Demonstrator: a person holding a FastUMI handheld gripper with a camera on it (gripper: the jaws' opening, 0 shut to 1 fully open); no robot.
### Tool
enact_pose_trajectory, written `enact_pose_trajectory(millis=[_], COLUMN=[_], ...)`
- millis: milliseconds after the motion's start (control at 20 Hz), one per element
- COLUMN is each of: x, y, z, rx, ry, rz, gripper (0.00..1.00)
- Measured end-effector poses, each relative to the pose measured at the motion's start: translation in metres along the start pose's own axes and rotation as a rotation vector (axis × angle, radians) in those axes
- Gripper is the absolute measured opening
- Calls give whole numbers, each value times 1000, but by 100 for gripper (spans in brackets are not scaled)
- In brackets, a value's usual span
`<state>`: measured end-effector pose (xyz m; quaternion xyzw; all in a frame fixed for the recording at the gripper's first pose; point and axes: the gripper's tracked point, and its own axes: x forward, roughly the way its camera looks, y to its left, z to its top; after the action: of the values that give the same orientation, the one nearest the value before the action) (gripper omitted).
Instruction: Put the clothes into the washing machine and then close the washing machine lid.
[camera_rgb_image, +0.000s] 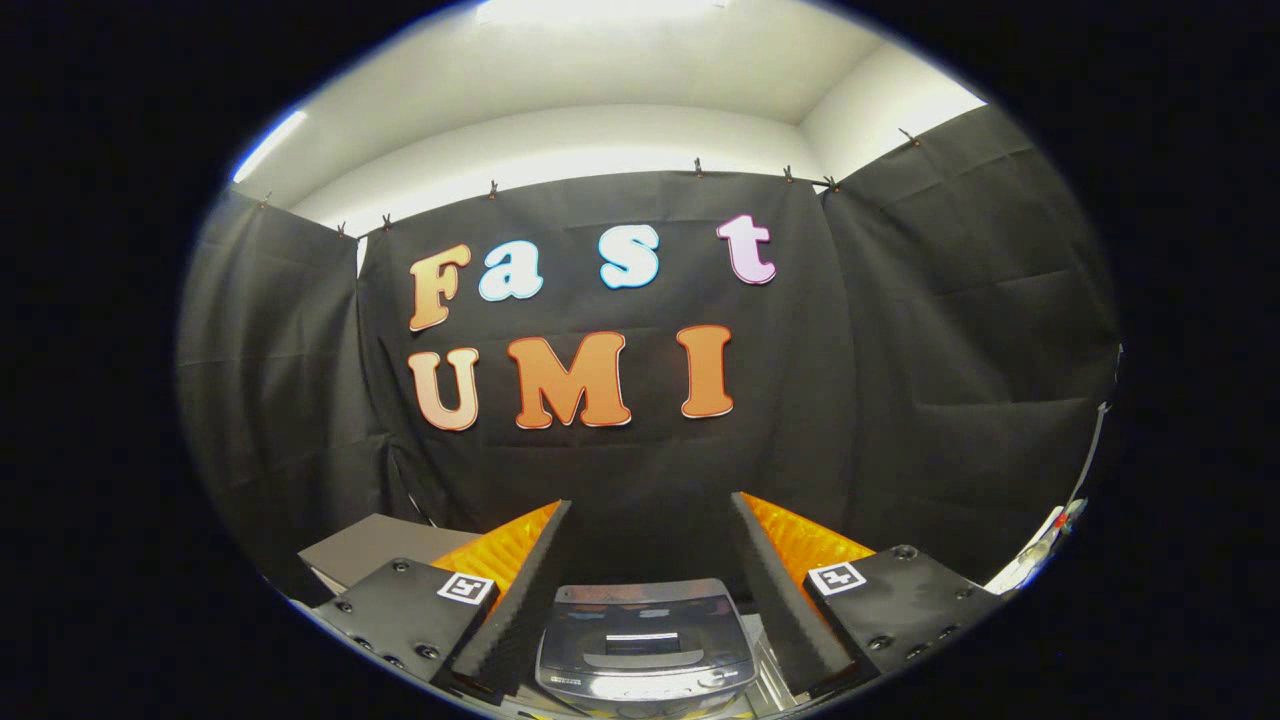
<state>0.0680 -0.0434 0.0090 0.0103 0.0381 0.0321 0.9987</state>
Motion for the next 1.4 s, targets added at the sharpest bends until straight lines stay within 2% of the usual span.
enact_pose_trajectory(millis=[250,600,800,1400], x=[-5,-8,-31,-39], y=[-36,-64,-87,-106], z=[0,-1,-1,-21], rx=[-26,3,19,48], ry=[-16,-26,-37,-8], rz=[-7,12,-4,-19], gripper=[98,98,98,98])
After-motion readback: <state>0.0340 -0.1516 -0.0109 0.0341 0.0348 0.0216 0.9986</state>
